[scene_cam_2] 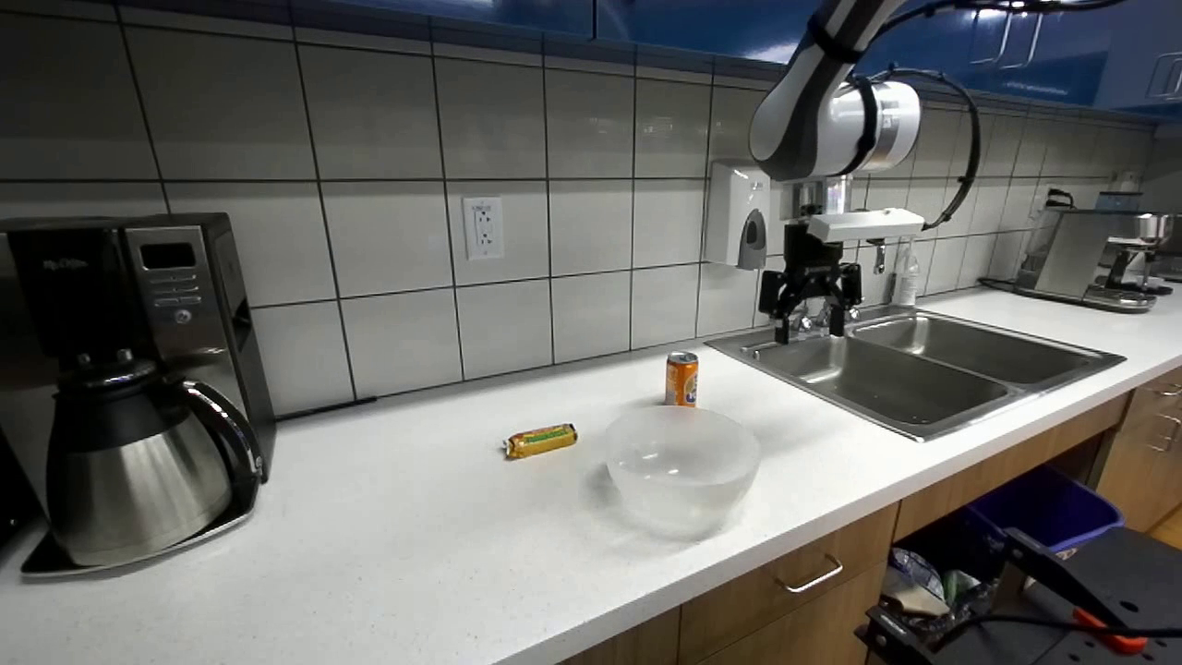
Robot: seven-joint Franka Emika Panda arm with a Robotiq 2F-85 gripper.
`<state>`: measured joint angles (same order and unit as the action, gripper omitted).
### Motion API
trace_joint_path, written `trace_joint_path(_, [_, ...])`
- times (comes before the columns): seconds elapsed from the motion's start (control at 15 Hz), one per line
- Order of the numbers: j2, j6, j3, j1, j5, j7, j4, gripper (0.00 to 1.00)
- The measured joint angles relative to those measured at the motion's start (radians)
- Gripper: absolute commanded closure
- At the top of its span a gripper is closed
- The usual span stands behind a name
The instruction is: Put the can into the bowl
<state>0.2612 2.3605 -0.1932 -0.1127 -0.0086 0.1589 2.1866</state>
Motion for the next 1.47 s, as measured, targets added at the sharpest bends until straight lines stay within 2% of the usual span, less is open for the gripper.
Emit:
trace_joint_path(0.33, [0.164,0.0,0.036,0.0,0.037,-0.054,-0.19,0.0])
trace_joint_path(0.73, [0.305,0.0,0.08,0.001,0.061,-0.133,-0.378,0.0])
trace_joint_path(1.47, [0.506,-0.001,0.108,0.024,0.071,-0.252,-0.612,0.0])
